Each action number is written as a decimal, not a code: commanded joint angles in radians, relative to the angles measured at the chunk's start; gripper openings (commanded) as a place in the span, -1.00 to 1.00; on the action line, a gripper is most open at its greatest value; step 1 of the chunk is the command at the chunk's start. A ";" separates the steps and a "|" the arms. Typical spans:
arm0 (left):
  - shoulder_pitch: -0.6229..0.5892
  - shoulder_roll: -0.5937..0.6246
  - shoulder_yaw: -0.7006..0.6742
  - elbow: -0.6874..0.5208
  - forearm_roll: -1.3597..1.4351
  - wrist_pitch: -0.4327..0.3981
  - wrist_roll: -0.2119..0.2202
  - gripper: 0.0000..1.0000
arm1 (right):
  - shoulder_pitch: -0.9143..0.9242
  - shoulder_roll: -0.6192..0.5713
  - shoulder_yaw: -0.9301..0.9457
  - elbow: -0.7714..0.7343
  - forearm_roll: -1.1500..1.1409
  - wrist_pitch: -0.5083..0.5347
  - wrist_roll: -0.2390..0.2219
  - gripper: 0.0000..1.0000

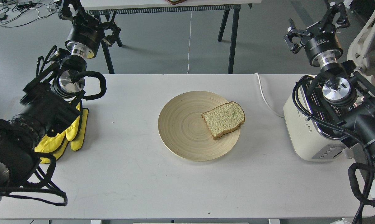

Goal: Put bread in toaster with right arm
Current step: 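Move the right gripper from rest toward the bread slice in the bowl, then close the right gripper on the edge of the bread slice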

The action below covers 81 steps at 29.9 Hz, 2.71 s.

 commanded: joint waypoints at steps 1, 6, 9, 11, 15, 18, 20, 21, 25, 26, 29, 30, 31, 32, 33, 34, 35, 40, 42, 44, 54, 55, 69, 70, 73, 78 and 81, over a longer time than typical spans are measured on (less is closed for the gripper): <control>0.002 -0.002 0.001 0.000 0.000 0.000 -0.002 1.00 | -0.001 0.000 0.000 0.020 0.001 0.000 0.000 0.99; 0.004 0.004 -0.002 0.002 0.000 0.000 -0.002 1.00 | 0.002 -0.001 -0.009 0.043 0.000 0.009 0.000 0.99; 0.005 0.002 0.000 0.002 0.000 0.000 0.000 1.00 | 0.007 -0.009 -0.015 0.058 -0.015 0.009 0.000 0.99; 0.005 0.004 0.000 0.002 0.000 0.000 0.000 1.00 | 0.019 -0.014 -0.026 0.066 -0.032 0.009 -0.002 0.99; 0.004 0.005 0.000 0.003 0.000 0.000 0.000 1.00 | 0.054 -0.037 -0.087 0.066 -0.100 0.002 -0.002 0.99; 0.004 0.007 0.000 0.003 0.000 0.000 0.000 1.00 | 0.074 -0.057 -0.146 0.067 -0.155 -0.005 -0.002 0.99; 0.004 0.007 0.000 0.003 0.000 0.000 0.002 1.00 | 0.085 -0.060 -0.186 0.069 -0.211 -0.006 -0.002 0.99; 0.004 0.007 0.000 0.003 0.000 0.000 0.002 1.00 | 0.094 -0.064 -0.201 0.072 -0.251 -0.006 -0.002 0.99; 0.005 0.005 0.000 0.003 0.000 0.000 0.003 1.00 | 0.105 -0.075 -0.239 0.112 -0.458 -0.059 0.000 0.99; 0.005 0.005 0.000 0.002 0.000 0.000 0.003 1.00 | 0.103 -0.075 -0.256 0.121 -0.527 -0.110 -0.002 0.99; 0.005 0.005 0.000 0.002 0.000 0.000 0.003 1.00 | 0.097 -0.075 -0.314 0.177 -0.711 -0.233 0.000 0.98; 0.005 0.005 0.001 0.002 0.000 0.000 0.003 1.00 | 0.094 -0.076 -0.337 0.194 -0.745 -0.242 0.000 0.98; 0.005 0.005 0.001 0.002 0.000 0.000 0.003 1.00 | 0.091 -0.076 -0.359 0.205 -0.768 -0.245 0.000 0.98; 0.005 0.005 0.001 0.002 0.000 0.000 0.005 1.00 | 0.091 -0.076 -0.386 0.210 -0.790 -0.252 0.000 0.98; 0.005 0.007 0.001 0.002 0.001 0.000 0.005 1.00 | 0.091 -0.076 -0.414 0.210 -0.810 -0.253 0.000 0.97; 0.005 0.007 0.001 0.003 0.001 0.000 0.005 1.00 | 0.094 -0.076 -0.445 0.210 -0.837 -0.253 0.000 0.97; 0.005 0.007 0.001 0.003 0.001 0.000 0.005 1.00 | 0.097 -0.076 -0.477 0.210 -0.873 -0.253 0.000 0.97; 0.005 0.007 0.001 0.002 0.001 0.000 0.005 1.00 | 0.103 -0.077 -0.604 0.204 -1.009 -0.244 -0.014 0.98; 0.005 0.007 0.001 0.003 0.001 0.000 0.005 1.00 | 0.103 -0.076 -0.681 0.198 -1.023 -0.242 -0.020 0.98; 0.005 0.007 0.001 0.003 0.001 0.000 0.005 1.00 | 0.120 -0.075 -0.771 0.188 -1.041 -0.244 -0.022 0.98; 0.005 0.005 0.001 0.003 0.001 0.000 0.002 1.00 | 0.145 -0.060 -1.060 0.059 -1.169 -0.359 -0.019 0.66; 0.005 0.005 0.001 0.003 0.001 0.000 0.002 1.00 | 0.145 -0.060 -1.068 0.059 -1.169 -0.360 -0.019 0.61; 0.005 0.004 0.001 0.003 0.001 0.000 0.000 1.00 | 0.097 0.051 -1.103 -0.074 -1.163 -0.360 -0.026 0.48; 0.005 0.004 0.001 0.003 0.001 0.000 0.000 1.00 | 0.093 0.060 -1.103 -0.086 -1.161 -0.354 -0.026 0.45; 0.005 0.004 0.000 0.003 0.000 0.000 -0.002 1.00 | 0.091 0.078 -1.103 -0.102 -1.160 -0.350 -0.026 0.36; 0.005 0.002 0.000 0.003 0.000 0.000 -0.002 1.00 | 0.085 0.083 -1.101 -0.118 -1.160 -0.350 -0.040 0.29; 0.005 0.004 0.000 0.003 0.000 0.000 -0.002 1.00 | 0.076 0.098 -1.100 -0.146 -1.158 -0.350 -0.040 0.29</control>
